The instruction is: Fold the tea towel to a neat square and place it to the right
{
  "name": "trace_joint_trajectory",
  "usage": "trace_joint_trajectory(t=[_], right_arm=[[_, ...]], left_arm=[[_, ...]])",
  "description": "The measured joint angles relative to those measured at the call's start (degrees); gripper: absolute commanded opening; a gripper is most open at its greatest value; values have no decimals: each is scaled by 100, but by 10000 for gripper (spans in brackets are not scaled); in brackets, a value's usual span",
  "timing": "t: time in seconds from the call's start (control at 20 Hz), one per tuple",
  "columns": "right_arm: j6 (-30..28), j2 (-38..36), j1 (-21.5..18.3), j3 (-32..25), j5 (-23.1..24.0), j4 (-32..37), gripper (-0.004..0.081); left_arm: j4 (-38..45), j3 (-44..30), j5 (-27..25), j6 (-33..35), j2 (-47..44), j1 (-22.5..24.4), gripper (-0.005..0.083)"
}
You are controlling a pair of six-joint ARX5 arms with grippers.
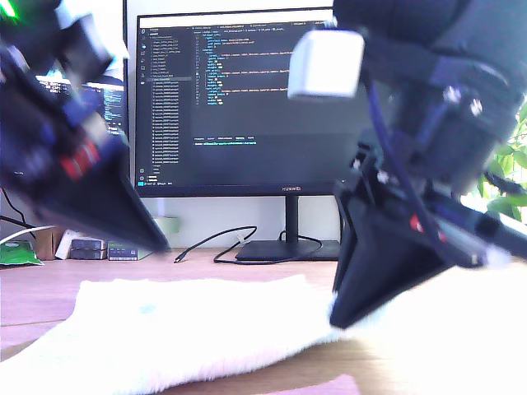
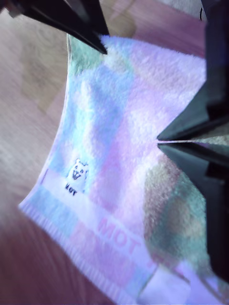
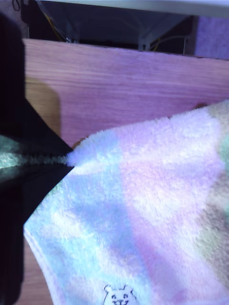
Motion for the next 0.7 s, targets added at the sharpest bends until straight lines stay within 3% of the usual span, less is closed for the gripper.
trace_joint_trajectory(t=[0.1, 0.25, 0.35, 0.55, 0.7], right_arm=[[2, 0, 0, 192, -15, -175, -13], [2, 0, 0, 562, -15, -210, -13], [2, 0, 0, 726, -15, -214, -13], [11, 0, -2, 763, -15, -225, -13], [136, 0, -2, 763, -15, -160, -13]], left_arm=[[-313, 0, -44, 9, -308, -146, -5], [-492, 0, -420, 74, -538, -643, 214], [-638, 0, -802, 85, -538, -940, 304], [-1139, 0, -1871, -363, -538, -1565, 395], [-1423, 0, -2286, -627, -535, -1965, 413]])
